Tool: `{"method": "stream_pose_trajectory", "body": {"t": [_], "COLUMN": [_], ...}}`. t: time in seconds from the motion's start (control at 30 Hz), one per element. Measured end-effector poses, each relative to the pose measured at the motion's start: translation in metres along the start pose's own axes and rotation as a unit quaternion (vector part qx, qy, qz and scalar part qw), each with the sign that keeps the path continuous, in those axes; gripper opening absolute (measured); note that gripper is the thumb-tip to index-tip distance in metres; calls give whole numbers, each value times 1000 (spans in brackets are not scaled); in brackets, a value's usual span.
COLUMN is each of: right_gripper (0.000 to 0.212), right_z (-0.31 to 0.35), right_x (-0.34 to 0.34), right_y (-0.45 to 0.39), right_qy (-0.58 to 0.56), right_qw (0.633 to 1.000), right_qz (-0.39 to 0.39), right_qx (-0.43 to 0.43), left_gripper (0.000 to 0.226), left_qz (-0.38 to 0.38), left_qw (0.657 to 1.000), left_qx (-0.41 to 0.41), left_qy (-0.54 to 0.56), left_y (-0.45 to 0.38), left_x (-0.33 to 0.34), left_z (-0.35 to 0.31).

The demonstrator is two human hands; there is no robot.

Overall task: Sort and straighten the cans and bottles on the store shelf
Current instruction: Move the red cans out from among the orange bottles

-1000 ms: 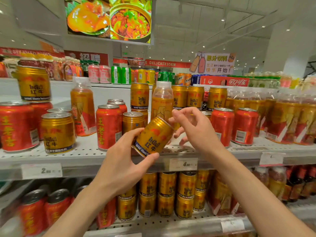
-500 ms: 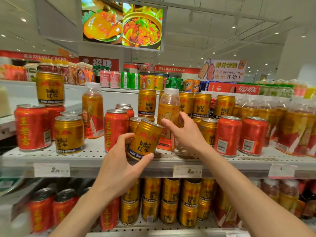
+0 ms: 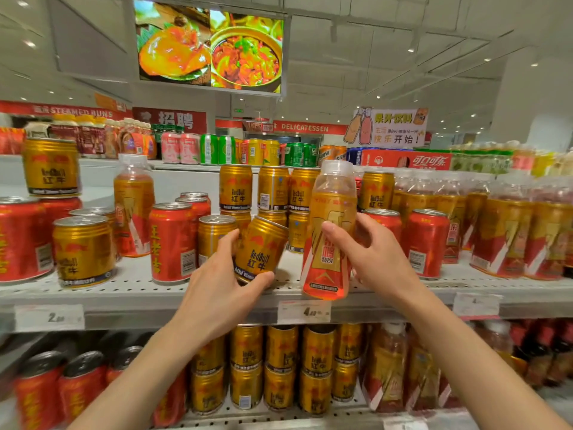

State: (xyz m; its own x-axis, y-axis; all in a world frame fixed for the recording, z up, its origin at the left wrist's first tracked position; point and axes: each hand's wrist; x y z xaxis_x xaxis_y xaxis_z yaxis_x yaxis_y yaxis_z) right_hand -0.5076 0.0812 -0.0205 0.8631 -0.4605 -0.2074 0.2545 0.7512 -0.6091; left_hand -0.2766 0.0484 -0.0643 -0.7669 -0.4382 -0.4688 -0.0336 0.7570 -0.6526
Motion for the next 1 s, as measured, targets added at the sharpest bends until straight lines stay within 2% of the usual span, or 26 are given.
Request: {"method": "stream_pose_trajectory", "body": {"t": [0.13,0.3,0.47,0.57,0.67,0.73,0.77,0.9,1.0], "right_gripper": [39,35,42,40,36,33,32,35,42], "right_z": [-2,-4,-8,-10,-13,-13,-12,-11,-11], "right_x": [-21,-34,-38,-36,-32,-26,-23,-9,0], "right_y": [8,15,21,27,36,41,44,53,58], "right_qy": [-18,-30,-39,-40,-47,-56,-56,-40,-46], "right_qw": [1000,999,999,998,997,995,994,993,992], "right_qz": [-9,-5,-4,2,10,13,13,13,15], "right_qx": [10,22,33,50,67,82,88,106,113], "left_gripper": [84,91,86,81,51,34,33,48,52], "left_qz": [82,156,150,67,-10,11,34,118,134], "left_qw": [996,986,988,998,994,986,981,967,965], "left_qx": [-34,-49,-31,-8,49,69,73,70,83], "left_qy": [3,-38,-11,16,95,153,175,215,211], "left_y": [-22,-46,-49,-42,-22,-1,10,34,39], "left_x": [23,51,60,52,38,28,24,20,19], "left_z": [-15,-23,-19,-19,-19,-20,-20,-16,-12]}}
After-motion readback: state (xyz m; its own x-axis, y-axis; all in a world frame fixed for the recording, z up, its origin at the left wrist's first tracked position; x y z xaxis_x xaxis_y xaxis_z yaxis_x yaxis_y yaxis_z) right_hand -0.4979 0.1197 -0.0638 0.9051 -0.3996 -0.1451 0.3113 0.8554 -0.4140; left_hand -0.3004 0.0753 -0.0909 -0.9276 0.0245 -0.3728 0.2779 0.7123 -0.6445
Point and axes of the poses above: each hand's wrist, its own y-axis away from the middle knuckle, its own x-axis out of the palm, z = x × y, and after that the axes turned 10 degrees about -z, right-handed
